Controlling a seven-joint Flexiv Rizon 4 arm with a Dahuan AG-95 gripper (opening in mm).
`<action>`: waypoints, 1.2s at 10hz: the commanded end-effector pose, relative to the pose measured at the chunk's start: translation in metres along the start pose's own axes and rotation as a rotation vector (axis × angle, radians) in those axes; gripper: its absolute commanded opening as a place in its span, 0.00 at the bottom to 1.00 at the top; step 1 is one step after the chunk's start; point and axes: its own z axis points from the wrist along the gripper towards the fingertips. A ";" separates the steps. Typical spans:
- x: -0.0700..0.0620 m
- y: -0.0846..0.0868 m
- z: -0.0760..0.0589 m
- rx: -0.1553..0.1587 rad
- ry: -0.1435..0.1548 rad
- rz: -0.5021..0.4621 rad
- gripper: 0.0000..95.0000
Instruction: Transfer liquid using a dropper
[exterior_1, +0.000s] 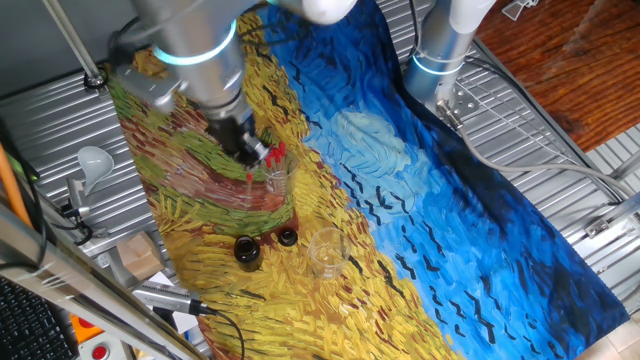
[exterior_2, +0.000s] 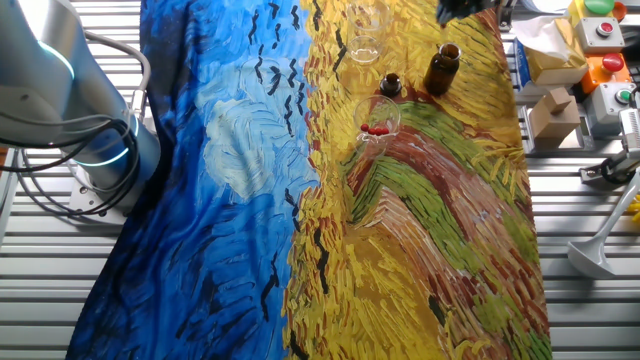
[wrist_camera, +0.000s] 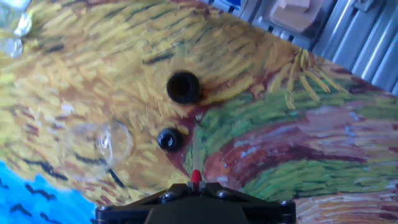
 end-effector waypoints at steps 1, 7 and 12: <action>-0.006 -0.002 0.006 0.005 -0.010 0.000 0.00; -0.006 -0.002 0.006 0.011 -0.001 -0.013 0.00; -0.030 0.008 0.012 0.012 -0.001 0.010 0.00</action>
